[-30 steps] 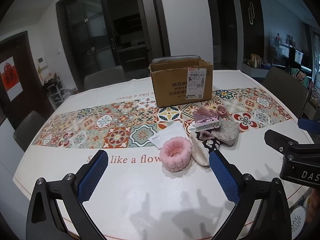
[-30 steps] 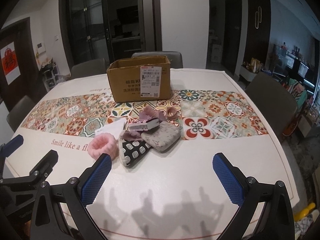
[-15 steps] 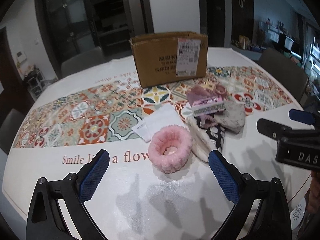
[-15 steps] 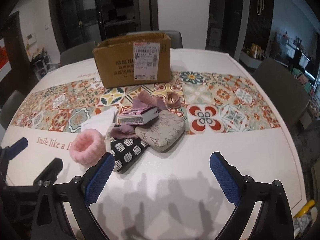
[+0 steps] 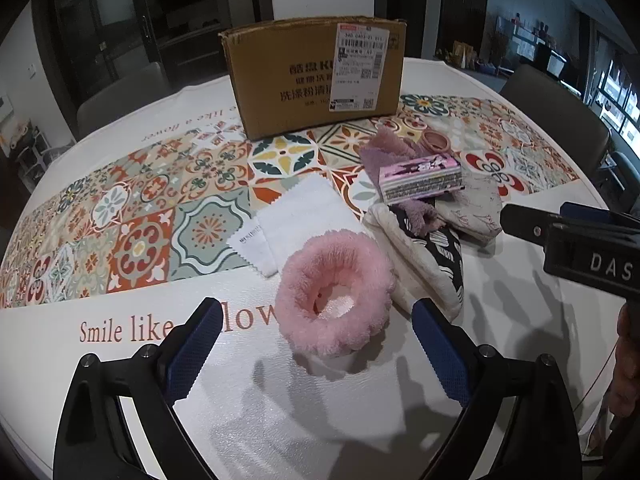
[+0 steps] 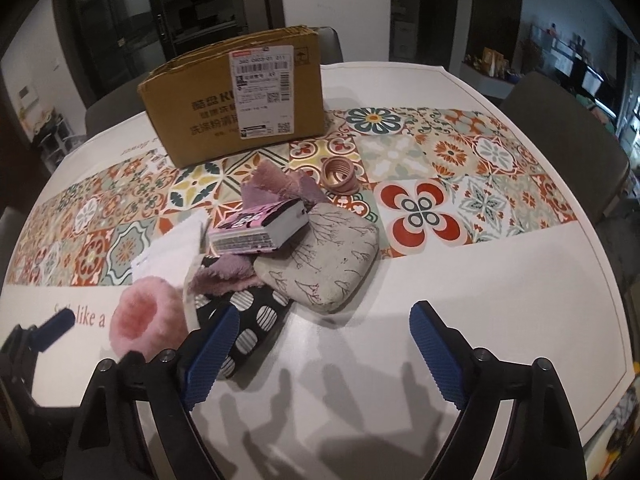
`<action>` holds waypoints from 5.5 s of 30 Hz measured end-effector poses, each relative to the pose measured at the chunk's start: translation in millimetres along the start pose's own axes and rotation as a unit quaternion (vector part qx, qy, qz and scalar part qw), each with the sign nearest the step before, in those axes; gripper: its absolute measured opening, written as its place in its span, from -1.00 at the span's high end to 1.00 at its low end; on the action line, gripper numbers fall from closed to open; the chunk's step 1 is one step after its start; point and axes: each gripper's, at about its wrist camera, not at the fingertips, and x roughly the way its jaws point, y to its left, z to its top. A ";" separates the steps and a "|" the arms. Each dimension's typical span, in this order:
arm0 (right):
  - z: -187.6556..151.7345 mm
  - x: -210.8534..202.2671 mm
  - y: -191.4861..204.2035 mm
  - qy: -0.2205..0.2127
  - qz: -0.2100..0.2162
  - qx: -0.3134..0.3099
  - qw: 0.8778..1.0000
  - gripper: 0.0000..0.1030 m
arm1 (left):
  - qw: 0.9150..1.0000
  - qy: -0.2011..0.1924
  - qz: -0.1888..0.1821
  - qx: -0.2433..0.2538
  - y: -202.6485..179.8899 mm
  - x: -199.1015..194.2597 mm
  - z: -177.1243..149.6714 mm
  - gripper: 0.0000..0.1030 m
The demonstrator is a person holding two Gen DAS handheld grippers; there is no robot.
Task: Organize soft objects
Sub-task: 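Reach the left tool to the pink scrunchie and close on it while the right tool reaches the grey pouch, then lift the pink scrunchie with the left tool while the right tool grasps and lifts the grey pouch, then carry both items over the cardboard box and lower them inside, then open both tools to release the items into the box and withdraw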
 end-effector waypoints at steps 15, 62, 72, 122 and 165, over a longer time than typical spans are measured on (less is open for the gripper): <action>17.0 44.0 -18.1 0.033 0.035 0.012 0.999 -0.58 | 0.999 0.029 0.040 -0.016 -13.1 28.8 8.1 -0.70; 44.3 -4.0 -33.9 -0.006 0.071 -0.021 0.997 0.84 | 0.995 -0.067 0.047 -0.058 -27.7 -34.5 45.1 0.54; 63.5 -41.7 -36.8 -0.057 0.082 -0.018 0.995 0.84 | 0.991 -0.116 0.049 -0.042 -34.2 -58.2 66.2 0.54; 209.1 -63.4 16.8 -0.224 0.161 -0.057 0.959 0.84 | 0.966 -0.233 0.097 -0.061 23.5 -61.4 220.8 0.54; 275.1 83.2 39.0 -0.096 0.152 -0.060 0.982 0.53 | 0.987 -0.133 0.086 -0.042 41.4 78.3 277.5 -0.06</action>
